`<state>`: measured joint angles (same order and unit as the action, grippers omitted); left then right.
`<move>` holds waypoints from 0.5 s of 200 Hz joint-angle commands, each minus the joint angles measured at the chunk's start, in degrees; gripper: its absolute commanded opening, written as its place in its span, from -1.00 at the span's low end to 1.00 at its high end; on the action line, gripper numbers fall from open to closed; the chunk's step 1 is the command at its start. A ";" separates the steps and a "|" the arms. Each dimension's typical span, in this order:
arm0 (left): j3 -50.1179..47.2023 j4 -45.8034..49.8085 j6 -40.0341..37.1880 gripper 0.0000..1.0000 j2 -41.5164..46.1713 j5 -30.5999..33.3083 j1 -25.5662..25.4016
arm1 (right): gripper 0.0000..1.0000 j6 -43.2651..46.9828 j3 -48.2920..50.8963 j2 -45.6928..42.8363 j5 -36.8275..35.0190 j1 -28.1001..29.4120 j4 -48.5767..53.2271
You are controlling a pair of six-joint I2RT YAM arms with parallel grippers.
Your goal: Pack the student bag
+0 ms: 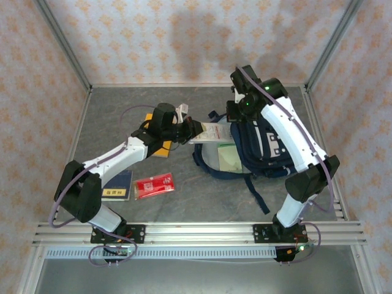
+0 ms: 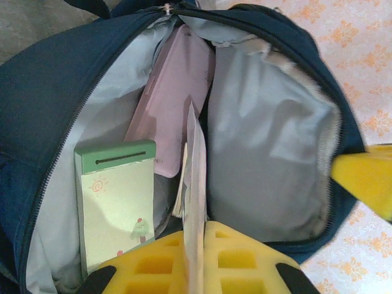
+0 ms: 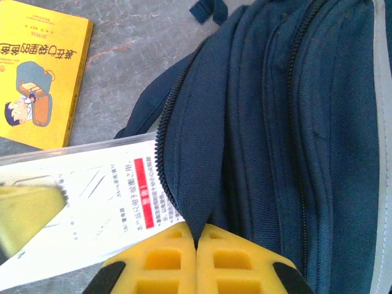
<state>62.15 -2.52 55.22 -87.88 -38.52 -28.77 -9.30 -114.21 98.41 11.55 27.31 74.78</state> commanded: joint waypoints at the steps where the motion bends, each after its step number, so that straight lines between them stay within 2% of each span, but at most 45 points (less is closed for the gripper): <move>1: 3.29 -5.11 1.30 -1.00 -2.92 0.39 -0.55 | -1.00 2.31 -5.15 -3.89 -0.90 -0.24 1.14; 54: 9.76 -14.95 7.05 -1.00 -11.33 -0.45 -2.59 | -1.00 1.96 -7.12 -3.59 1.28 -0.24 1.19; 100: 17.38 -15.26 8.15 -1.00 -18.86 0.85 -5.50 | -1.00 1.83 -6.80 -3.06 1.63 -0.28 0.87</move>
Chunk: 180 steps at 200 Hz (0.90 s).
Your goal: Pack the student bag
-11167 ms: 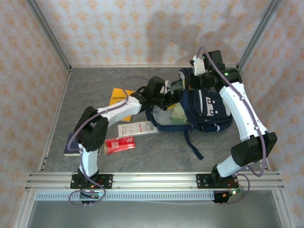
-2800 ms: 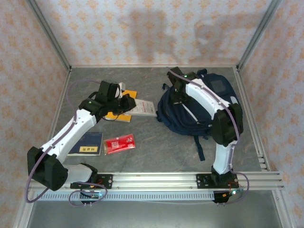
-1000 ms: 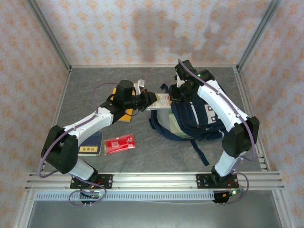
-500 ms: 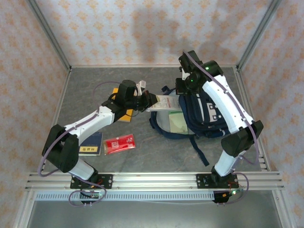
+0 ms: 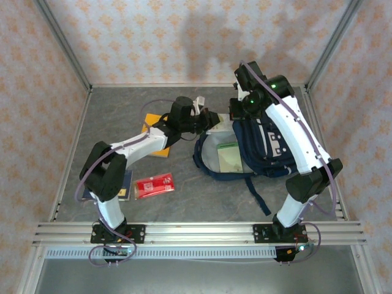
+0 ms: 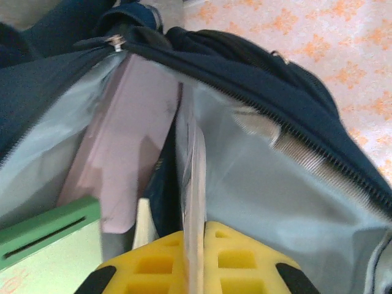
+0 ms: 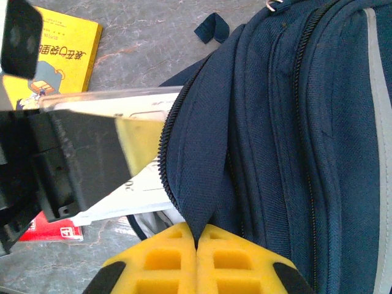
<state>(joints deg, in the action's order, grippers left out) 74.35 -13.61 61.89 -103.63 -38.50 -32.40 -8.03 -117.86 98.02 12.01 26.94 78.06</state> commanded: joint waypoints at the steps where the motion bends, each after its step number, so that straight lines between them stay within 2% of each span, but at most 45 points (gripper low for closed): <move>1: 5.45 -4.12 1.48 -1.00 -3.22 0.86 -1.92 | -1.00 0.52 -3.16 -2.66 1.17 0.11 -2.44; 53: 17.91 2.27 0.78 -1.00 -15.31 6.05 -5.58 | -1.00 -0.89 -4.04 -0.87 1.67 0.13 -3.33; 95: 25.76 1.98 1.57 -0.96 -23.67 10.51 -8.38 | -1.00 -4.00 -1.51 -0.61 3.64 0.13 -7.03; 117: 30.82 -0.18 3.47 -0.69 -28.77 11.67 -10.61 | -1.00 -5.32 1.36 -1.16 4.52 0.13 -9.80; 146: 36.39 2.06 4.97 -0.07 -33.44 12.95 -11.64 | -1.00 -6.03 3.55 -1.35 4.53 0.09 -11.50; 162: 34.68 2.37 4.97 0.30 -31.87 12.81 -10.96 | -1.00 -5.65 3.79 -1.62 3.46 -0.21 -11.53; 180: 30.31 6.16 0.69 0.62 -26.42 14.31 -10.09 | -1.00 -5.26 4.19 -2.24 3.28 -1.54 -11.48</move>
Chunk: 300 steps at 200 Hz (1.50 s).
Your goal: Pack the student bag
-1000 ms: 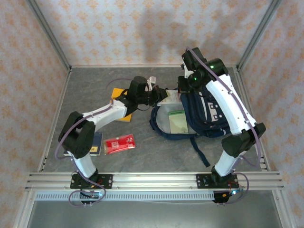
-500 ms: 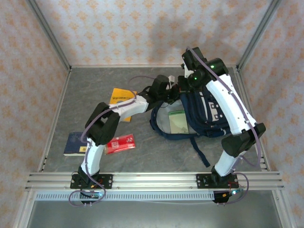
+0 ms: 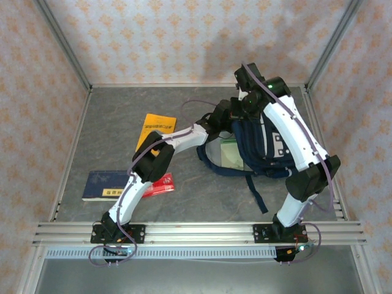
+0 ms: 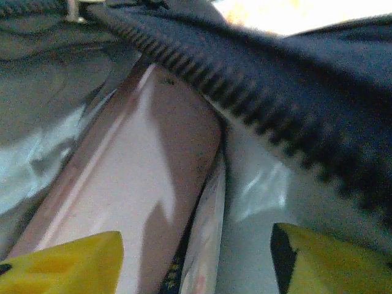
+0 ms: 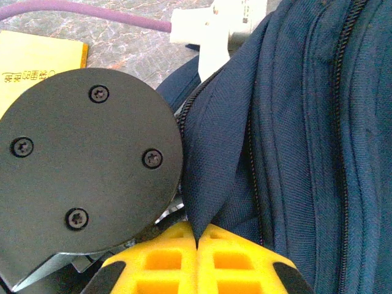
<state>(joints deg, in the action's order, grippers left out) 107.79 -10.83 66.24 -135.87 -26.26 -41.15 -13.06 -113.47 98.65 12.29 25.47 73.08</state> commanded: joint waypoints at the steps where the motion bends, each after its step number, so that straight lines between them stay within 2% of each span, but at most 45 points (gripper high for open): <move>1: -3.38 3.74 -3.88 0.63 6.16 2.17 -1.34 | -1.00 -0.27 -0.14 -2.91 3.00 -0.16 -6.52; 23: -8.73 5.39 -7.74 0.82 12.48 1.77 0.14 | -1.00 -0.47 1.82 -4.56 3.50 -2.57 -7.84; 32: -10.40 6.37 -9.11 0.84 14.60 1.21 0.78 | -1.00 -0.68 2.70 -5.31 3.59 -3.49 -8.42; 70: -17.58 10.27 -13.23 0.83 22.39 -0.11 3.46 | -1.00 -0.87 5.70 -6.96 3.98 -6.42 -8.92; 99: -22.43 14.08 -15.69 0.79 28.38 -0.98 5.73 | -1.00 -1.22 7.42 -6.95 2.72 -6.55 -9.09; 134: -28.07 24.24 -21.33 0.74 37.44 3.18 9.27 | -1.00 -3.45 11.74 -7.23 3.35 -6.25 -11.79; 153: -30.13 33.15 -24.51 0.71 41.47 7.78 11.47 | -0.93 -3.68 13.70 -6.76 1.94 -4.95 -12.78; 184: -37.07 38.85 -25.32 0.69 46.34 10.42 16.70 | -0.48 -2.90 14.09 -5.68 -1.53 -2.84 -12.96; 193: -39.13 39.04 -24.94 0.67 47.36 9.70 18.55 | -0.29 -2.58 13.85 -5.44 -2.61 -2.17 -12.98; 207: -41.17 40.90 -25.63 0.66 48.86 10.06 20.24 | -0.16 -1.93 13.27 -5.13 -4.37 -1.14 -12.72; 244: -45.25 48.80 -27.57 0.66 52.57 12.78 20.67 | -0.11 2.47 10.87 -5.00 -10.12 4.23 -11.56; 273: -53.87 49.90 -25.33 0.66 58.57 11.15 20.75 | -0.17 3.27 12.46 -5.14 -8.24 9.01 -11.95; 300: -61.60 48.55 -23.43 0.66 62.17 10.21 20.84 | -0.19 1.29 18.04 -5.72 -3.94 12.39 -14.42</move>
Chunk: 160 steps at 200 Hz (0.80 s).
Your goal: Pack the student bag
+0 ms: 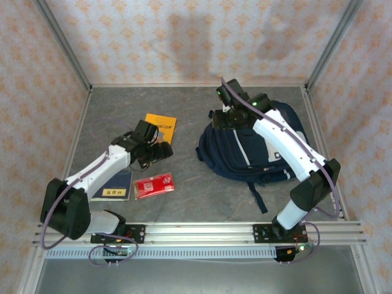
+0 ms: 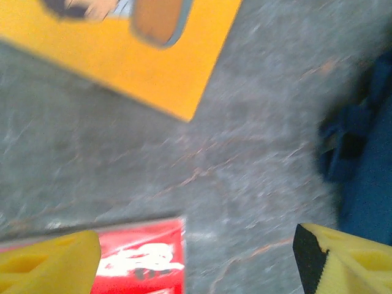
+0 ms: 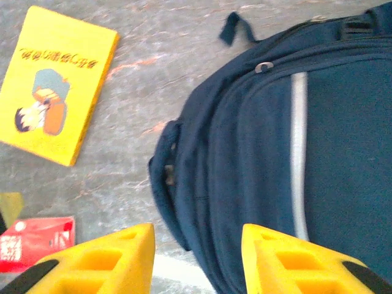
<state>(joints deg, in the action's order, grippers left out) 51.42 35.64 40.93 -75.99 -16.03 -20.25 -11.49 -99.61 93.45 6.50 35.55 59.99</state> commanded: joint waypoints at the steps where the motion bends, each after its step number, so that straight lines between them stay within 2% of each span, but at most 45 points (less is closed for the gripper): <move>1: -5.47 1.94 1.97 0.66 2.35 -0.08 -0.05 | -0.19 -0.33 4.44 -0.58 1.94 2.45 -1.43; 41: -11.87 -5.07 3.85 0.64 1.17 -2.42 -0.23 | -0.22 -3.73 11.91 -1.81 5.87 4.52 -5.40; 78: -15.37 -12.07 6.13 0.62 -2.87 -5.90 -0.79 | -0.23 -5.33 14.92 -2.21 8.06 5.05 -7.41; 132: -14.95 -22.57 11.78 0.62 -6.45 -9.80 -7.33 | -0.24 -6.09 17.84 -1.61 11.36 5.32 -8.78; 160: -12.61 -22.52 12.92 0.62 -4.10 -10.83 -9.46 | -0.24 -6.29 19.27 -0.50 14.17 5.45 -9.83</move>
<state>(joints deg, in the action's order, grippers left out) 38.00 15.14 51.07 -80.44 -23.86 -28.14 -16.95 -81.49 93.34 17.89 40.47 51.75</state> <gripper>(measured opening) 0.809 0.380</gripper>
